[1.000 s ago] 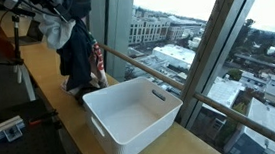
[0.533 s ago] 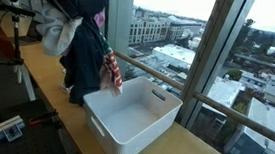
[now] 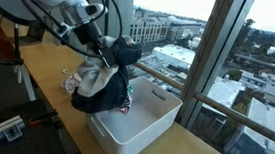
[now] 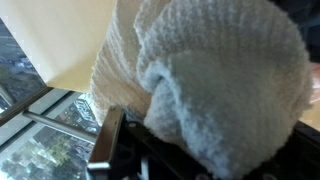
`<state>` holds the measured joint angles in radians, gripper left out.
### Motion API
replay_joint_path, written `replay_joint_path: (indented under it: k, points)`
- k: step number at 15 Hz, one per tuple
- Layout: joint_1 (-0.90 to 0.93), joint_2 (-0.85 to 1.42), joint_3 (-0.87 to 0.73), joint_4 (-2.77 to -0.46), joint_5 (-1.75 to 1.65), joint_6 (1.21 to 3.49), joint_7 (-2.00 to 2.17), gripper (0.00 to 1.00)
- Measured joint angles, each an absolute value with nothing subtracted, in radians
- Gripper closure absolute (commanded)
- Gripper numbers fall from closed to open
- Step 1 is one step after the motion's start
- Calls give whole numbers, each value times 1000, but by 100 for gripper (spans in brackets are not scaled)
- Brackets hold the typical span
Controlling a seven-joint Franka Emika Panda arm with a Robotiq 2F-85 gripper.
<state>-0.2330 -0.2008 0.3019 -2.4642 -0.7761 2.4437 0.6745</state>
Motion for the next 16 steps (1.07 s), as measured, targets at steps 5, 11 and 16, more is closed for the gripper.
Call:
replay_joint_path:
  k: [5, 11, 16]
  points:
    - [-174, 105, 185, -2173, -847, 2396, 680, 100]
    - [-41, 425, 46, -1831, -816, 2374, 635, 100]
    - [10, 624, 37, -1593, -584, 2309, 461, 100]
